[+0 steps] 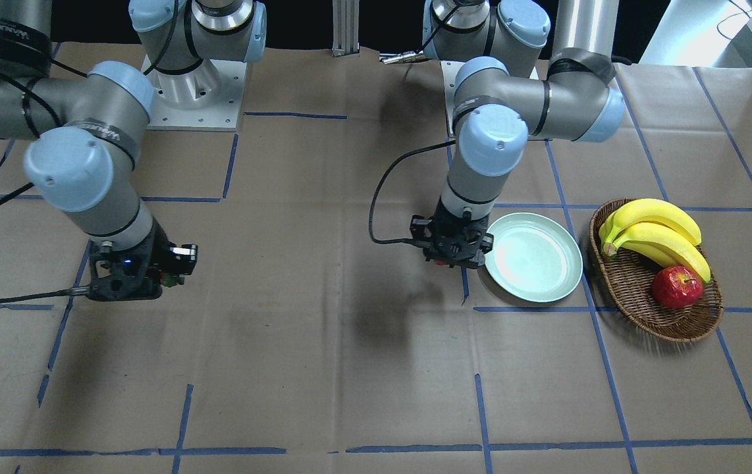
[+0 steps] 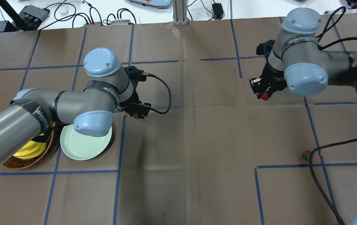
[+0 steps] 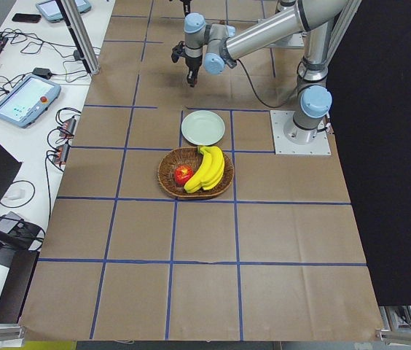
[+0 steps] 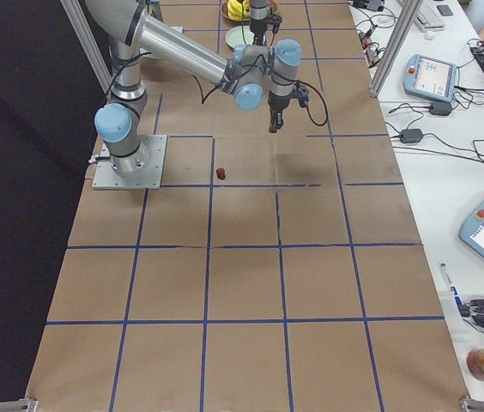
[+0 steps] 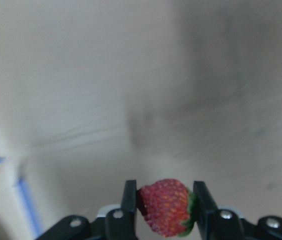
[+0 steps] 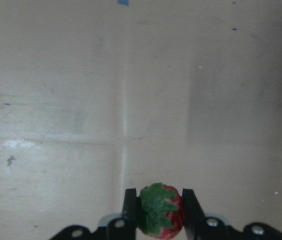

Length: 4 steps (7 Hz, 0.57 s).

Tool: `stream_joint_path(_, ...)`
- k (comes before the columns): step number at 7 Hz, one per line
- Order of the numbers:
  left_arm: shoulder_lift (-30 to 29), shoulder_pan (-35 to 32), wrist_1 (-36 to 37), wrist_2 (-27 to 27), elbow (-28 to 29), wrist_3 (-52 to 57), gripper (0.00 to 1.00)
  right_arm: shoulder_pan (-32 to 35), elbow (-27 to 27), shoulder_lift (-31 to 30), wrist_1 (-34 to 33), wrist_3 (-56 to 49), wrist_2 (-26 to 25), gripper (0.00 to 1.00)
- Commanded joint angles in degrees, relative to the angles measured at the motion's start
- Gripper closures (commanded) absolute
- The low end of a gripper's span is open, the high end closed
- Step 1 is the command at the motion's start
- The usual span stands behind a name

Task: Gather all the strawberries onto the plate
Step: 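Place strawberry on plate with left gripper while right carries its strawberry center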

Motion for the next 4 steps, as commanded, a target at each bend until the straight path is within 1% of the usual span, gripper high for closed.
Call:
stream_joint_path(1,4.64,9.65,0.99,2.81,-7.66,15.33,1.0,8.91,-0.59,1.22,-2.04,13.27,3.4,0.93)
stream_joint_path(2,4.29,13.08,1.26,4.23,-8.2,20.53,0.99,13.21,-2.16,3.31,-2.32,19.07,3.41,0.93)
stream_joint_path(3,3.86,15.55,1.69,4.24,-9.08,23.89,0.95,17.69,-5.22,7.16,-5.02,26.0,3.41,0.93)
stream_joint_path(4,3.24,17.4,3.61,4.24,-9.78,25.75,0.69,21.13,-8.55,12.07,-6.0,30.68,3.33,0.93)
